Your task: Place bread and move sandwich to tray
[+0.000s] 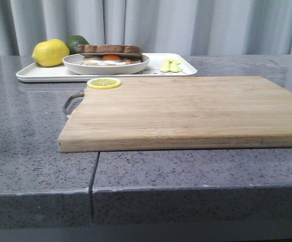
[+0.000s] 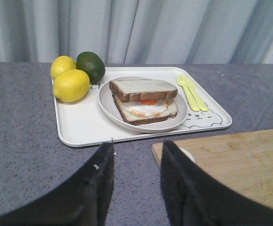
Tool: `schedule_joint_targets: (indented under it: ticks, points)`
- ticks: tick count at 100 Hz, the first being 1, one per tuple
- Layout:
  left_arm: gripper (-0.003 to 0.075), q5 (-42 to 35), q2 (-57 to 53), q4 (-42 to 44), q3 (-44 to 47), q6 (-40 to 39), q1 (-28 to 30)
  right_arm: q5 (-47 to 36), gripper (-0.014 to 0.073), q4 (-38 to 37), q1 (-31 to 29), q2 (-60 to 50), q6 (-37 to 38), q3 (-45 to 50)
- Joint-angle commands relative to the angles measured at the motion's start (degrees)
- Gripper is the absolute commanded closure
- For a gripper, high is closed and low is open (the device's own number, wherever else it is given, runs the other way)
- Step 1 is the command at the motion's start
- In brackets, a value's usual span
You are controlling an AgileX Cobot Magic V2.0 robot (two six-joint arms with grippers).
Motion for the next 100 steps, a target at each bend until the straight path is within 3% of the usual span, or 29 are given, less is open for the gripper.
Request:
schedule_joint_targets:
  ticks: [1, 27, 72, 81, 100]
  points:
    - [0.0489, -8.08, -4.22, -1.04, 2.95, 0.15, -0.45, -3.4, 0.0169, 0.07, -0.31, 0.01, -0.12, -1.6]
    - [0.049, -20.64, -14.24, -1.19, 16.47, 0.15, -0.45, -2.95, 0.0169, 0.07, -0.31, 0.01, -0.12, -1.6]
    - [0.0533, -21.73, -15.93, -1.14, 21.47, 0.15, -0.45, -2.75, 0.0179, 0.0, -0.31, 0.01, -0.19, -1.6]
    - [0.0579, -21.73, -15.93, -1.14, 21.47, 0.15, -0.45, -2.75, 0.0246, 0.0, -0.31, 0.01, -0.19, -1.6]
    - [0.0718, -21.73, -15.93, -1.14, 21.47, 0.15, -0.45, -2.75, 0.051, 0.0, -0.31, 0.01, -0.19, -1.6]
